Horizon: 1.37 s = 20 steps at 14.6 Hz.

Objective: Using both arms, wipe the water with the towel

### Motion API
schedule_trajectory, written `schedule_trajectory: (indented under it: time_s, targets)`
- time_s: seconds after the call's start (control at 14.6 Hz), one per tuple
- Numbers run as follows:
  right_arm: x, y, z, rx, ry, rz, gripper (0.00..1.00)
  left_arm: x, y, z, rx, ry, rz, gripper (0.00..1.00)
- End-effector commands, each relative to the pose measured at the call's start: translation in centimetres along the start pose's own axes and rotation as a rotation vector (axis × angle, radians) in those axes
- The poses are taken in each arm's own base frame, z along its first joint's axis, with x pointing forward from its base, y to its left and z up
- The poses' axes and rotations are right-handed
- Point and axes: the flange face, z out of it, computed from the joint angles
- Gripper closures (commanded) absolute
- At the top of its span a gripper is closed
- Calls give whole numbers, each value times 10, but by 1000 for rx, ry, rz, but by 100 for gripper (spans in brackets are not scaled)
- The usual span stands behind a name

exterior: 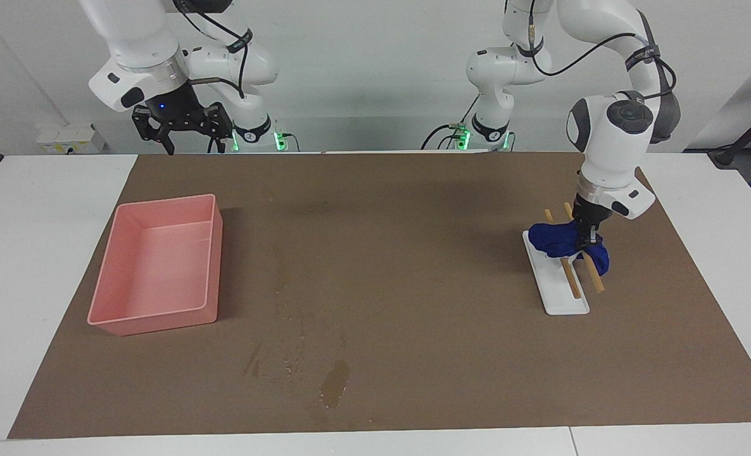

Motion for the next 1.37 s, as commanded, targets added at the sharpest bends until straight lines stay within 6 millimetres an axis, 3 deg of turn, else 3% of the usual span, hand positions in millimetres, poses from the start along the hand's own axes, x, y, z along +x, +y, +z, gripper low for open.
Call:
schedule_trajectory:
  time_s: [0.0, 0.34, 0.55, 0.75, 1.03, 1.23, 1.3]
  targets:
    - [-10, -5, 5, 24, -1, 18, 0, -8, 7, -19, 39, 24, 19, 100]
    - [-13, -7, 3, 28, -1, 18, 0, -16, 10, -83, 53, 28, 31, 100]
    - [-13, -11, 3, 29, -2, 42, 0, -31, 12, -123, 30, 9, 47, 100]
    - [-15, -28, 3, 73, -10, 103, 0, -45, 21, -182, -11, -99, 28, 100]
    - [-18, -39, 4, 144, -33, 190, 0, -89, 20, -238, -57, -197, 80, 100]
    - [-21, -48, 8, 222, -73, 301, 0, -134, 17, -260, -57, -222, 79, 100]
    - [-22, -52, 6, 268, -90, 363, 0, -144, 16, -275, -78, -226, 71, 100]
